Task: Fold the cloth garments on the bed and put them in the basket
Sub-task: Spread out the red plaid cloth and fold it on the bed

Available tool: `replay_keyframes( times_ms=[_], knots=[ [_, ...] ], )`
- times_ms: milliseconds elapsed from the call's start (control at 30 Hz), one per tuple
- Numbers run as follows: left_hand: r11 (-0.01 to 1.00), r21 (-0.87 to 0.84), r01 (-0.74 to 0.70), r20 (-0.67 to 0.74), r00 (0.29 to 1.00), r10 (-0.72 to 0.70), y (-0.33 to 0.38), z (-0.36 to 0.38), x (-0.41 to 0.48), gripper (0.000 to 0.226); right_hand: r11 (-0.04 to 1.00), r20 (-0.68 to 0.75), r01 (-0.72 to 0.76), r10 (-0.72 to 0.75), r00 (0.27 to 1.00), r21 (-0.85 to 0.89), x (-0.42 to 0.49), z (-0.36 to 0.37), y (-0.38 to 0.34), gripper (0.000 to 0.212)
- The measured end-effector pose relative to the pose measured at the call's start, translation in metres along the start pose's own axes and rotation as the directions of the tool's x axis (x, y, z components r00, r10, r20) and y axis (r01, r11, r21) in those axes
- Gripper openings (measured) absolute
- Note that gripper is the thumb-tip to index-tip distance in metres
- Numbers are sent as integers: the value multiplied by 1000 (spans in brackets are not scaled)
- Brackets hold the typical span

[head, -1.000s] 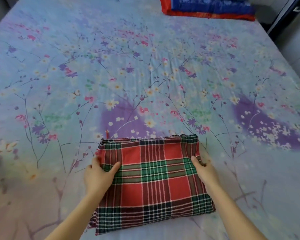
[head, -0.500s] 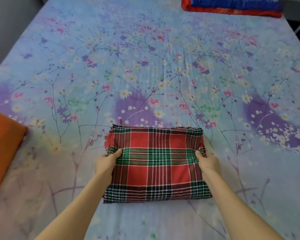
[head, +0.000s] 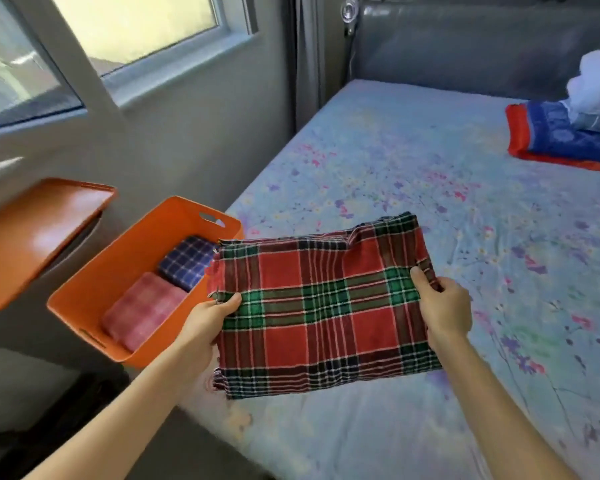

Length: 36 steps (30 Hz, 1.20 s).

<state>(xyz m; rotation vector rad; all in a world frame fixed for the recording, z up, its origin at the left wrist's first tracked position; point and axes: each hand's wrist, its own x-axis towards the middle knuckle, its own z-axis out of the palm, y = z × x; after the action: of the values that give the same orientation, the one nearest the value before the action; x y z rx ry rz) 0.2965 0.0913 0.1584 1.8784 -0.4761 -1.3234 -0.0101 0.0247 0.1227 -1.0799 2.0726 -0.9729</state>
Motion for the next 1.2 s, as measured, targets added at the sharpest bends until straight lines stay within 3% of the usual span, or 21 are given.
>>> replay_keyframes(
  times_ms=[67, 167, 300, 333, 567, 733, 833, 900, 933, 967, 1033, 1100, 1133, 1200],
  knots=[
    [996, -79, -29, -75, 997, 23, 17, -39, -3, 16, 995, 34, 96, -97, 995, 29, -13, 27, -52, 52],
    [989, -136, -57, -180, 983, 32, 29, -106, 3, 29, 968, 77, 248, -250, 965, 38, -42, 79, -122, 51],
    [990, -113, -88, -278, 959, 54, 29, -207, 46, 78, 919, 138, 392, -392, 909, 29, -80, 167, -198, 48],
    [990, -117, -74, -297, 954, 36, 28, -228, 62, 78, 905, 161, 425, -421, 893, 13, -85, 192, -213, 48],
    [975, -140, 175, -222, 954, -203, 24, -277, 152, 33, 831, 323, 496, -410, 853, -254, -81, 340, -276, 48],
    [922, -148, 359, -179, 907, -382, 3, -278, 190, 24, 764, 437, 514, -338, 833, -389, -67, 403, -281, 41],
    [891, 32, 452, -129, 886, -445, -4, -283, 200, 20, 729, 596, 577, -292, 748, -368, -60, 427, -265, 31],
    [872, 333, 359, -131, 933, -334, -2, -288, 203, 19, 681, 659, 621, -266, 703, -388, -61, 437, -253, 38],
    [786, 571, 238, -134, 971, -197, -1, -288, 204, 22, 643, 676, 645, -257, 690, -414, -64, 441, -245, 39],
    [630, 769, 107, -107, 994, -37, 1, -288, 203, 28, 589, 693, 667, -235, 681, -455, -68, 447, -236, 40],
    [280, 952, -122, 66, 978, 199, 3, -282, 208, 59, 479, 727, 681, -120, 676, -554, -78, 458, -215, 45],
    [88, 950, -299, 285, 948, 144, 1, -274, 226, 91, 425, 762, 668, 88, 642, -611, -91, 467, -191, 77],
    [58, 939, -339, 334, 939, 83, -4, -273, 240, 102, 407, 775, 672, 175, 607, -618, -96, 471, -179, 94],
    [88, 957, -276, 279, 960, -27, -18, -273, 270, 120, 332, 781, 707, 254, 571, -625, -103, 478, -160, 113]
  ],
)
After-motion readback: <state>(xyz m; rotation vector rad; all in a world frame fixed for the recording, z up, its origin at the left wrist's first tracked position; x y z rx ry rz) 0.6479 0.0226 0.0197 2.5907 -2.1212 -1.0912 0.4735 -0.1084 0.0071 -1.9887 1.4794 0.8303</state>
